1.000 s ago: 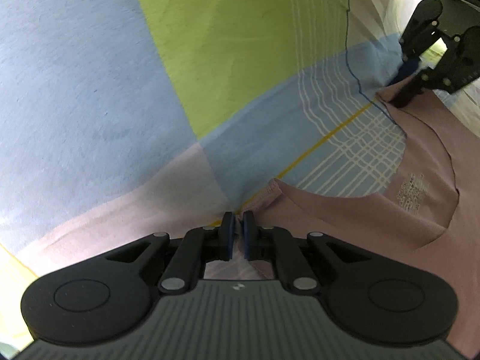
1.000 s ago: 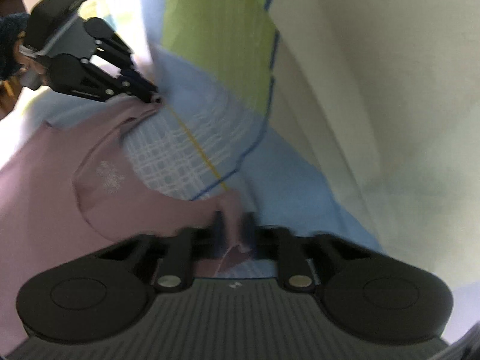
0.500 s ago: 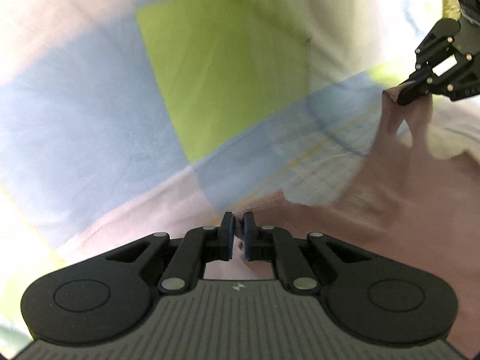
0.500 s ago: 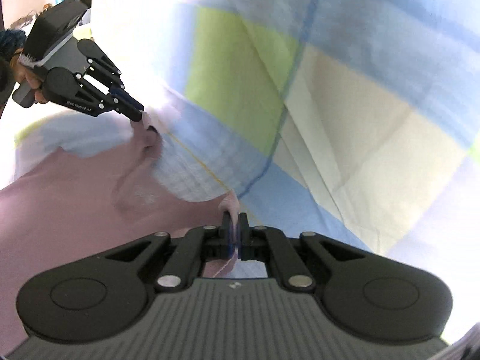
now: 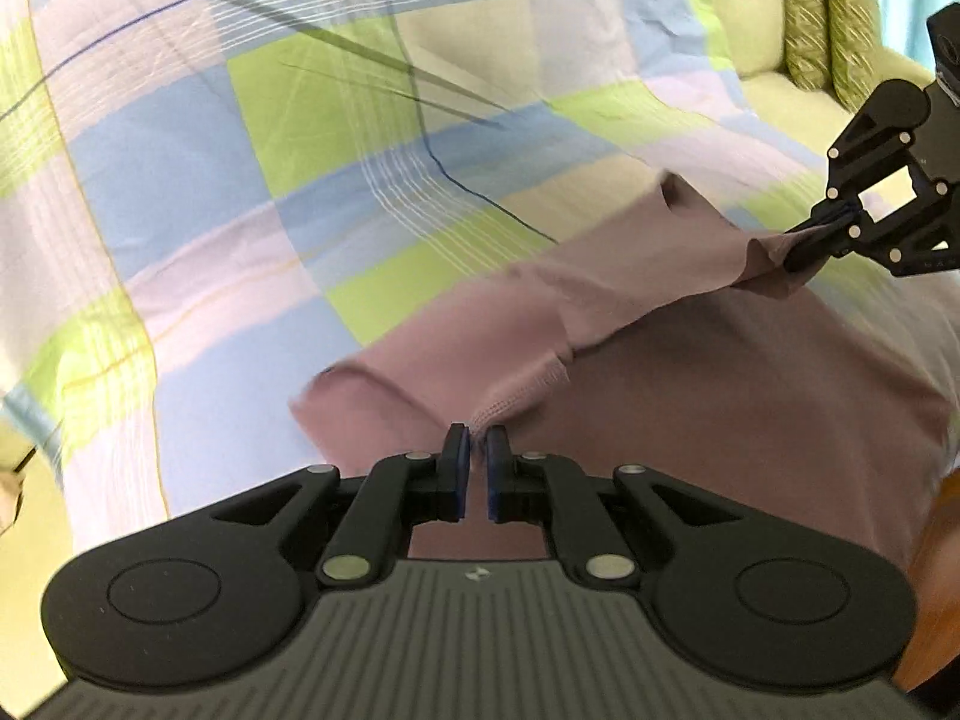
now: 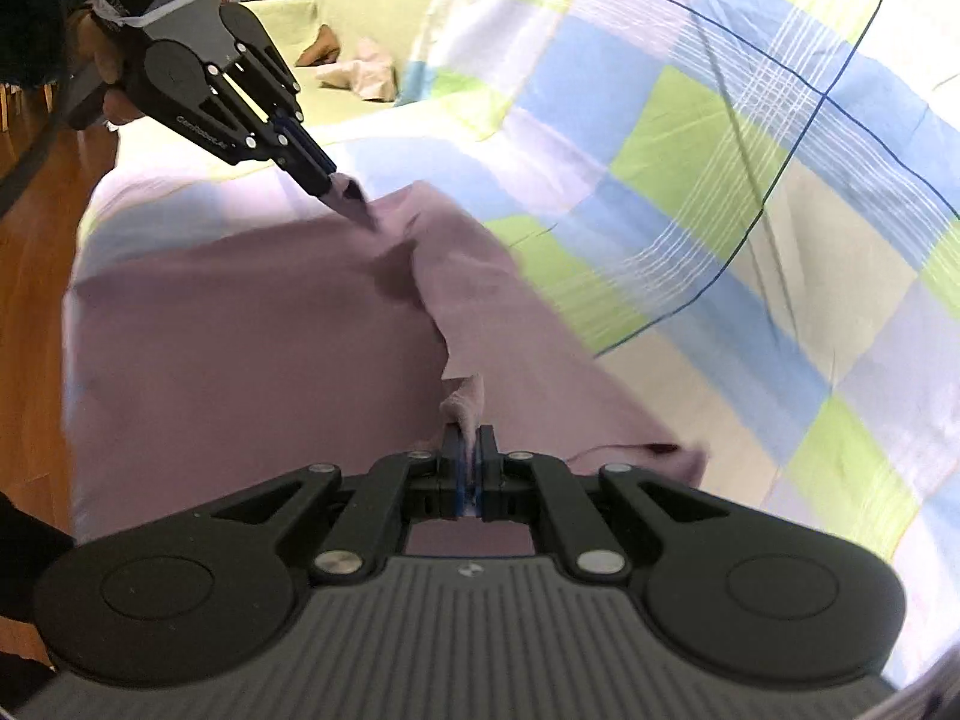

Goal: Fold clothes
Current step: 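Lift the held edges and fold the top over onto itself with both grippers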

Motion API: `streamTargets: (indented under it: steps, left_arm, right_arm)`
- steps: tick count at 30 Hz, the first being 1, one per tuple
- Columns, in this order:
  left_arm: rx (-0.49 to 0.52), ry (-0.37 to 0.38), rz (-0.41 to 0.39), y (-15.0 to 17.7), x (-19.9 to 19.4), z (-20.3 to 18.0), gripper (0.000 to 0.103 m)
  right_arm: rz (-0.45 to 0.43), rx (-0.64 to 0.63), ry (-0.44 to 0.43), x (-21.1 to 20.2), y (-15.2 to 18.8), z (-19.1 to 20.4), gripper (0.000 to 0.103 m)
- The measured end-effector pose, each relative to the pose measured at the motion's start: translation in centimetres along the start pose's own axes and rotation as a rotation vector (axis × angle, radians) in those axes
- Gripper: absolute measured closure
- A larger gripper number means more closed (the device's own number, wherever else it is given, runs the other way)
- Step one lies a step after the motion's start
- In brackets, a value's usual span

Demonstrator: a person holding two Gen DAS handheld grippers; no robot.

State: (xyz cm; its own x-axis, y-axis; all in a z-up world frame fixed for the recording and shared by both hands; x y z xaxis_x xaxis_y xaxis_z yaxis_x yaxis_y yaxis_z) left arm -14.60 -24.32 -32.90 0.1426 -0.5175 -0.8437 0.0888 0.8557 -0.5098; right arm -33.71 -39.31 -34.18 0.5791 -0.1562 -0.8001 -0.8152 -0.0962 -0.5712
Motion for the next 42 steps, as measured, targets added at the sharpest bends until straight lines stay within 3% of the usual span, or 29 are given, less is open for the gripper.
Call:
streamTargets:
  steps: [6,13,14,16,19,23,29,30,32,33,38,42]
  left_arm:
    - [0.091,-0.026,0.073,5.2,-1.3,-5.7,0.1]
    - [0.15,-0.043,0.122,9.0,-0.8,-8.7,0.099]
    - [0.175,-0.062,0.132,9.2,-0.5,-8.9,0.098]
    - [0.232,-0.119,0.111,9.2,-0.5,-9.3,0.09]
    - [0.304,-0.173,0.084,8.5,-0.5,-9.5,0.088]
    - [0.438,-0.215,0.061,7.4,0.4,-9.8,0.088]
    - [0.614,-0.234,0.082,8.5,1.4,-10.7,0.087]
    - [0.622,-0.226,0.083,8.6,1.5,-10.7,0.098]
    - [0.613,-0.213,0.073,8.4,1.3,-10.6,0.103]
    - [0.604,-0.202,0.064,8.2,1.0,-10.5,0.103]
    - [0.611,-0.187,0.027,8.2,-1.4,-11.1,0.103]
    - [0.624,-0.167,0.041,9.6,-1.9,-12.5,0.103]
  right_arm:
    - [0.022,0.035,-0.018,-1.3,3.6,4.9,0.102]
    - [0.059,0.029,-0.004,-1.2,6.2,9.7,0.099]
    - [0.09,0.017,0.018,-0.7,6.7,10.1,0.098]
    - [0.113,-0.029,0.069,-0.4,7.3,10.8,0.083]
    - [0.117,-0.1,0.16,-0.6,7.2,11.4,0.07]
    - [0.128,-0.155,0.201,-0.9,7.4,12.4,0.07]
    - [0.132,-0.218,0.226,-1.3,7.2,13.5,0.07]
    - [0.131,-0.222,0.22,-1.4,7.2,13.7,0.071]
    - [0.133,-0.223,0.195,-1.5,7.1,13.9,0.086]
    - [0.133,-0.227,0.192,-1.5,7.1,14.0,0.1]
    - [0.09,-0.211,0.19,-2.6,6.3,14.2,0.103]
    - [0.084,-0.209,0.186,-3.2,6.0,14.5,0.103]
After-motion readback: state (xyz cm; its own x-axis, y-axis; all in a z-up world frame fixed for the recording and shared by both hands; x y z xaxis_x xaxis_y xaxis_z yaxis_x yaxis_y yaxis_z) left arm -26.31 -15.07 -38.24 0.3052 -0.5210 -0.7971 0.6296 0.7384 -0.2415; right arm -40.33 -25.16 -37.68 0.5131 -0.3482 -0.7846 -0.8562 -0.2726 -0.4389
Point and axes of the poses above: each gripper's, at about its wrist camera, not at the fingertips, and x roughly the way its jaws point, z to its left, y to its underside, the point moved 7 cm from there along x, roughly the way its jaws point, and after that the axes turned 8 degrees about z, right-handed, at the moved point
